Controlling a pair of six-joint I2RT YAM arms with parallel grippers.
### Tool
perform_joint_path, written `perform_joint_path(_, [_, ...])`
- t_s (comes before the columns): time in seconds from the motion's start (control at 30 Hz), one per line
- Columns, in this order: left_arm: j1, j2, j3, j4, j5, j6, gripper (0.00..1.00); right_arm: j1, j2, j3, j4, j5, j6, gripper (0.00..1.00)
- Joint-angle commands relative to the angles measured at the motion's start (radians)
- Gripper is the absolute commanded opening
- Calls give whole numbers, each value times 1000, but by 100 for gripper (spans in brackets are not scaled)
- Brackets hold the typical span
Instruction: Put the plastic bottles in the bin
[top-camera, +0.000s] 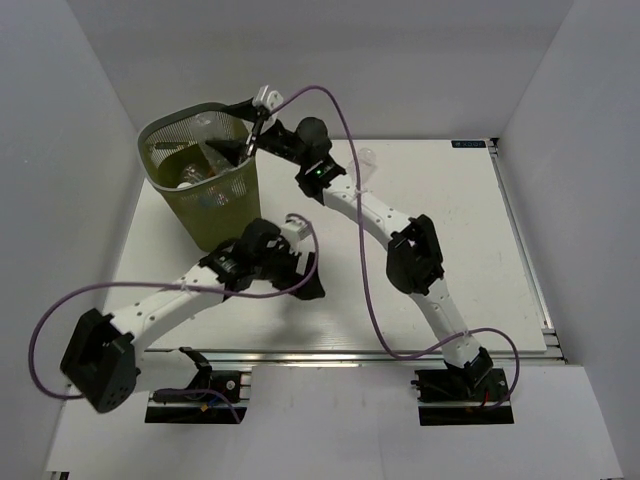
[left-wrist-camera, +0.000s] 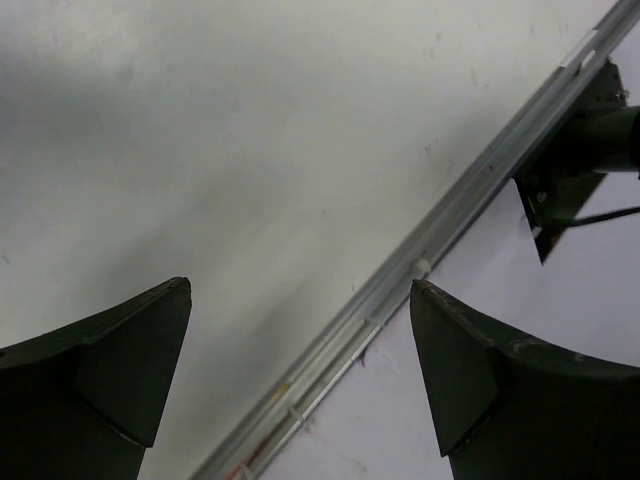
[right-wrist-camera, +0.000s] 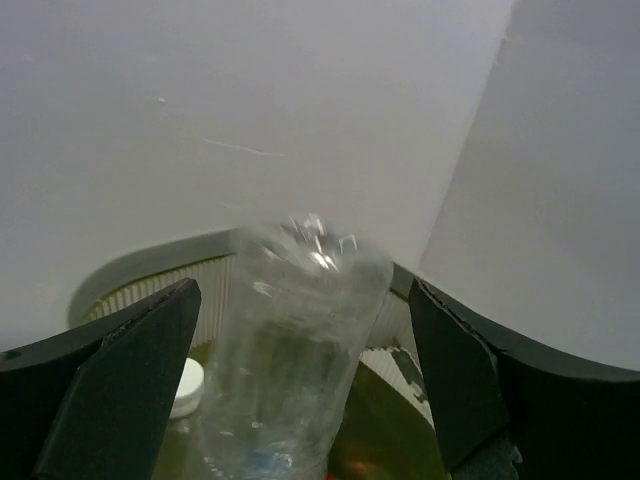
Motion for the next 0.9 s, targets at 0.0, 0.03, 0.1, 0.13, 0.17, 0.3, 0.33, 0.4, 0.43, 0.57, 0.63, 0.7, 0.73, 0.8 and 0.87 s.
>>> perform_joint_path(0.0, [-33,134,179,68,-98,117,100,-52,-173,18,-56,70,-29,90])
perform_joint_path(0.03, [-47,171,211,68,-124,135,100,-72,-219,-2,-135,86,-33,90])
perform_joint_path(0.1, [-56,237,293,94,-200,180,100,-115,-292,-17,-203,155,-41,74])
perform_joint_path(0.13, [-56,302,316,104,-260,189,100,-146,-367,-60,-317,172,-41,59])
perform_joint_path(0.17, [-56,338,366,114,-284,189,100,-182,-395,-80,-352,265,-42,15])
perform_joint_path(0.3, [-56,516,516,127,-387,226,100,-336,-538,-186,-627,410,-41,0])
perform_joint_path(0.33, [-56,550,549,127,-437,240,100,-430,-543,-183,-674,425,-41,0])
perform_joint_path(0.4, [-56,634,632,152,-482,275,100,-498,-550,-171,-898,448,-21,0])
perform_joint_path(0.43, [-56,665,659,163,-532,298,100,-603,-550,-167,-954,449,-9,3])
perform_joint_path(0.57, [-56,843,892,163,-658,336,100,-785,-627,-373,-1220,247,-38,69])
perform_joint_path(0.63, [-56,941,990,193,-697,361,100,-853,-774,-500,-1251,173,-134,90])
perform_joint_path(0.7, [-44,1008,1066,203,-712,361,100,-882,-924,-802,-1169,98,-195,90])
perform_joint_path(0.73, [-44,1047,1154,189,-712,361,100,-887,-964,-930,-1144,78,-211,90])
perform_joint_path(0.8, [-35,1171,1312,126,-721,361,100,-898,-1130,-1086,-1113,47,-236,90])
perform_joint_path(0.87, [-35,1255,1414,85,-747,372,100,-907,-1219,-1120,-1145,34,-237,90])
